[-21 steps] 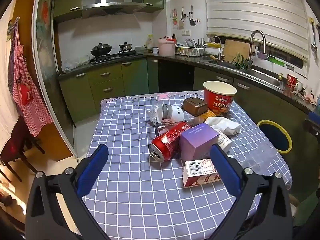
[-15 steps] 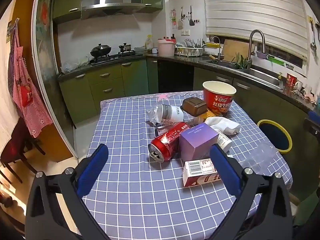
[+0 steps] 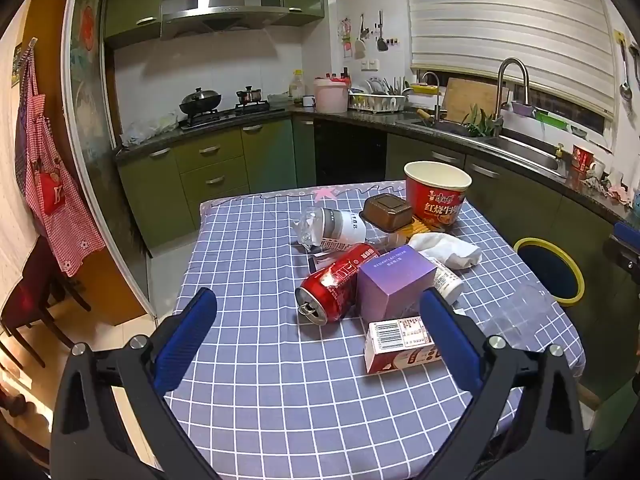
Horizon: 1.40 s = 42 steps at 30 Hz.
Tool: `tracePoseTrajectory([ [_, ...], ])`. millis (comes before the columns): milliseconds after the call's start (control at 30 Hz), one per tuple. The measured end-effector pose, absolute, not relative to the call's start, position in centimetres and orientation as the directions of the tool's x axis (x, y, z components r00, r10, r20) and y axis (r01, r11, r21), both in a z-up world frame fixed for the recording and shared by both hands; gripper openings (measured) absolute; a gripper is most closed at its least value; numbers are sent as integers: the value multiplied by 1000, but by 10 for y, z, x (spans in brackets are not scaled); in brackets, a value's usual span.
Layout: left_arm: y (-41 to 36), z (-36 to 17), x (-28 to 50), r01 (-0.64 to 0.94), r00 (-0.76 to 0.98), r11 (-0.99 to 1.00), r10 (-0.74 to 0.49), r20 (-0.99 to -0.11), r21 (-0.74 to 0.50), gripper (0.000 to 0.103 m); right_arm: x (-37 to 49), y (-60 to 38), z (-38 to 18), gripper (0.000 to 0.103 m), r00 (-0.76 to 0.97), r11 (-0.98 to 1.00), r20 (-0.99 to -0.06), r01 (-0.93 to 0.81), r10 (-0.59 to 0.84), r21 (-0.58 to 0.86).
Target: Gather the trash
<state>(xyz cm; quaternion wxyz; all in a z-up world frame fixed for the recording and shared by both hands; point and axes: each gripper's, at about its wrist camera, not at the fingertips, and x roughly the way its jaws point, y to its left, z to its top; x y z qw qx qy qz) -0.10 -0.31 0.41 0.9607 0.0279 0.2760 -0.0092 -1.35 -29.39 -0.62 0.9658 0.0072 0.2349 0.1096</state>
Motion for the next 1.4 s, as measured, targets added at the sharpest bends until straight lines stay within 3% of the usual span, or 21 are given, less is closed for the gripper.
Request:
tracePoseTrajectory([
  [1400,-8,-7,0,47,842,997,-10,-539,54,97,-8,-288,-22,99,859,975,-462,-209,222,79],
])
